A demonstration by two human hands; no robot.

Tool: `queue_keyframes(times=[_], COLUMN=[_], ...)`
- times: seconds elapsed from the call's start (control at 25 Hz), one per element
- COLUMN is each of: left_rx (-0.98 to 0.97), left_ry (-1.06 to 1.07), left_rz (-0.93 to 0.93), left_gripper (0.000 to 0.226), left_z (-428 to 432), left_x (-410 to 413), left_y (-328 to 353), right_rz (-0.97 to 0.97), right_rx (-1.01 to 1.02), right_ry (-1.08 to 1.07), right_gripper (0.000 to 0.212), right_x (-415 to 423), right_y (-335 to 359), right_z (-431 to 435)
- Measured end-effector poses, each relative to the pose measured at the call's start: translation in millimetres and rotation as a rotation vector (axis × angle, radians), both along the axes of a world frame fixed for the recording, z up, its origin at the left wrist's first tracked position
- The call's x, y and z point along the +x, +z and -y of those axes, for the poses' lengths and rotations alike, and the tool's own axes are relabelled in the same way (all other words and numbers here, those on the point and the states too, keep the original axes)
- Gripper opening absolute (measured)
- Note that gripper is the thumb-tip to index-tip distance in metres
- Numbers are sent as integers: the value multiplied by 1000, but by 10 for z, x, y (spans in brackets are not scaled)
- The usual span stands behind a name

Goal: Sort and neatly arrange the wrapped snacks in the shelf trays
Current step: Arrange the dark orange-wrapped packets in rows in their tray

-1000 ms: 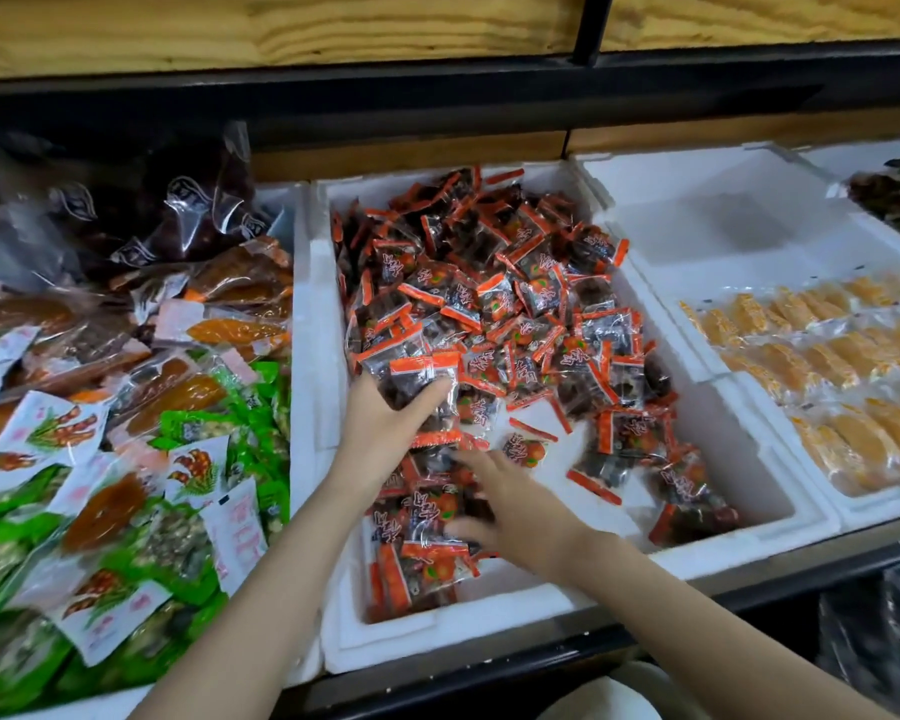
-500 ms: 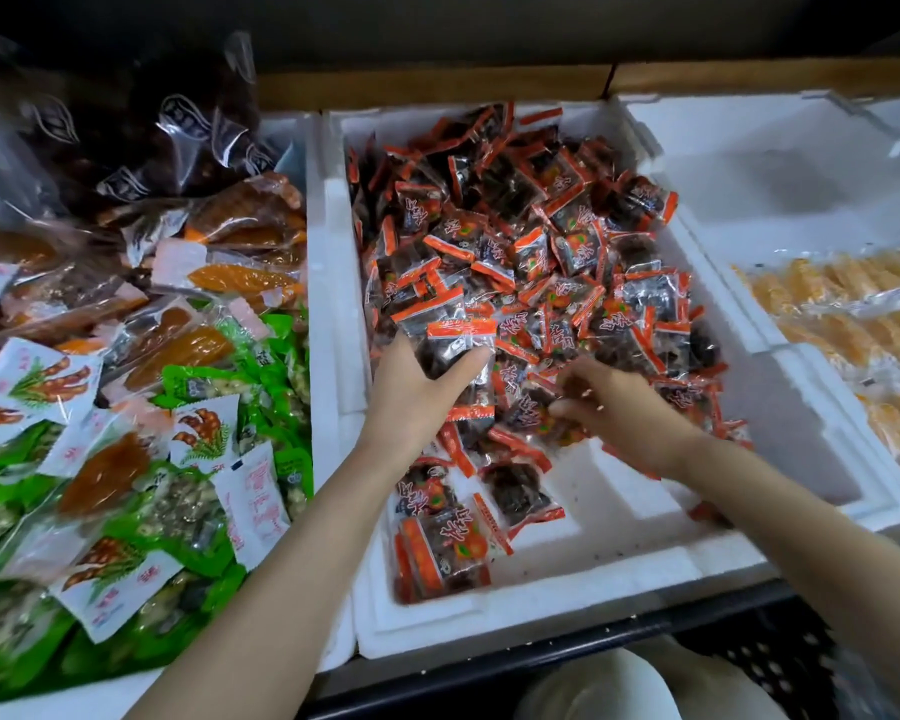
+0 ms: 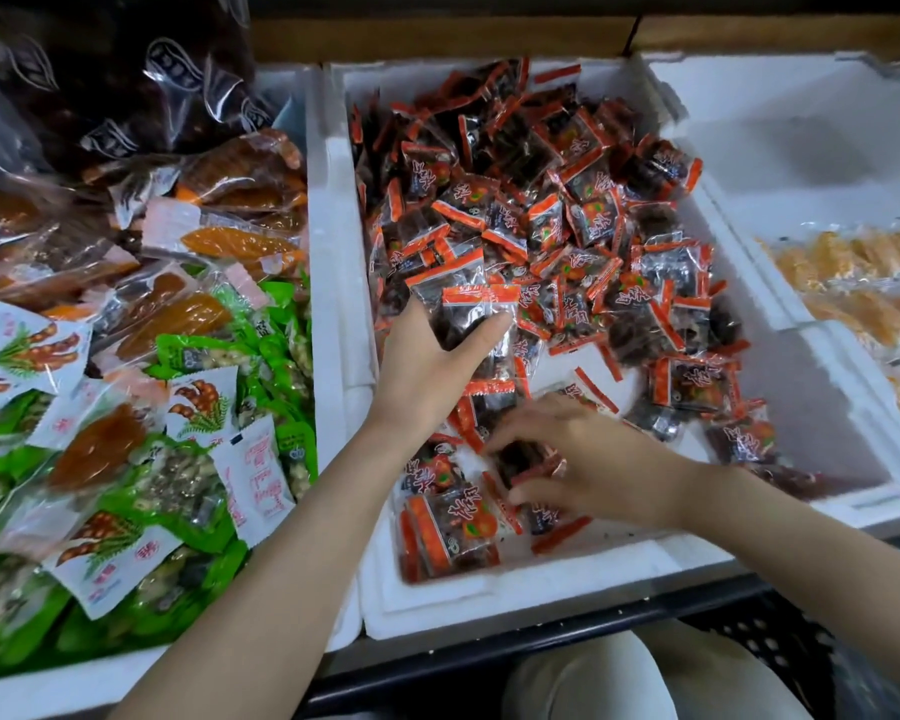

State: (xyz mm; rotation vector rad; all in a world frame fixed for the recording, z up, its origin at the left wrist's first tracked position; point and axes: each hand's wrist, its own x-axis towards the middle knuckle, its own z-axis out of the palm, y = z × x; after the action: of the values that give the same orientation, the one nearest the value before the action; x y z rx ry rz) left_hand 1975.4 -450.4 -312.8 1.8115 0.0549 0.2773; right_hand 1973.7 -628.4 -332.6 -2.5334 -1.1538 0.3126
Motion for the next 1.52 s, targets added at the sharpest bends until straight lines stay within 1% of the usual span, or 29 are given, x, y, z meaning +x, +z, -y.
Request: queue_keyframes(times=[0.08, 0.16, 0.24, 0.32, 0.36, 0.44, 0.48, 0.52, 0.56, 0.6, 0.64, 0.68, 0.72, 0.76, 0.8, 0.84, 0.88, 0.92, 0.96, 1.04, 1.08, 1.16, 1.24, 1.28, 1.32, 1.4, 1.44, 1.48, 1.52], left_rx=[-16, -20, -23, -37, -46, -55, -48, -37, -29, -27, -31, -38, -50, -60, -67, -70, -73, -81, -90, -100, -102, -101, -110, -118, -122, -128, -135, -150, -170], left_ry=[1, 0, 4, 7, 1, -17, -20, -17, -11, -8, -8, -5, 3, 16, 33, 48, 59, 62, 61, 57, 59, 63, 62, 63, 68, 86, 95, 100, 104], left_rz=[12, 18, 21, 18, 18, 15, 7, -4, -10, -8, -2, 2, 5, 11, 22, 39, 57, 69, 69, 55, 52, 53, 54, 55, 54, 54, 62, 72, 79], left_gripper=[26, 25, 25, 27, 27, 28, 29, 31, 33, 33, 32, 31, 30, 30, 29, 28, 27, 27, 28, 31, 30, 30, 31, 31, 31, 28, 27, 25, 23], left_z=[-10, -12, -25, -34, -35, -19, -5, 5, 9, 4, -3, -14, -23, -31, -42, -54, -65, -76, -84, -95, -100, -107, -116, -123, -129, -143, -153, -168, -185], left_x=[3, -14, -24, -23, -20, -17, -18, -18, -15, -11, -9, -11, -16, -21, -24, -22, -16, -11, -8, -7, -6, -4, 4, 8, 10, 8, 7, 5, 4], left_y=[-2, -8, -15, -14, -14, -21, -24, -23, -20, -19, -14, -8, -2, 7, 18, 31, 40, 44, 46, 39, 30, 28, 36, 37, 38, 48, 54, 64, 74], right_rz=[-65, 11, 76, 71, 71, 74, 25, -64, -167, -256, -318, -335, -285, -137, 61, 236, 324, 314, 255, 149, 107, -90, -335, -432, -500, -517, -493, -465, -438], right_rx=[-25, -125, -222, -312, -348, -383, -346, -245, -141, -88, -104, -177, -276, -361, -389, -340, -268, -231, -260, -413, -460, -358, -124, 3, 128, 366, 412, 383, 300], right_ry=[157, 211, 165, 70, 0, -184, -267, -321, -335, -319, -300, -275, -244, -207, -158, -79, 6, 56, 77, 77, 74, 24, -85, -162, -242, -326, -320, -270, -198], right_gripper=[59, 63, 60, 47, 41, 43, 43, 38, 30, 24, 23, 28, 36, 43, 50, 54, 55, 54, 55, 62, 58, 41, 19, 14, 15, 18, 18, 19, 18], right_x=[-111, -131, -54, 10, 52, 165, 215, 258, 268, 250, 208, 161, 106, 68, 29, -8, -42, -74, -113, -143, -133, -113, -134, -138, -109, 1, 52, 89, 89], right_y=[-83, -205, -232, -172, -136, -52, -26, -39, -40, -49, -49, -57, -26, -16, 5, 0, -1, -11, -7, -61, -84, -80, -95, -92, -72, 4, 57, 81, 84], right_z=[-264, -413, -373, -240, -146, 48, 113, 146, 134, 87, 19, -48, -114, -152, -189, -218, -266, -326, -387, -483, -513, -528, -519, -517, -516, -470, -449, -454, -485])
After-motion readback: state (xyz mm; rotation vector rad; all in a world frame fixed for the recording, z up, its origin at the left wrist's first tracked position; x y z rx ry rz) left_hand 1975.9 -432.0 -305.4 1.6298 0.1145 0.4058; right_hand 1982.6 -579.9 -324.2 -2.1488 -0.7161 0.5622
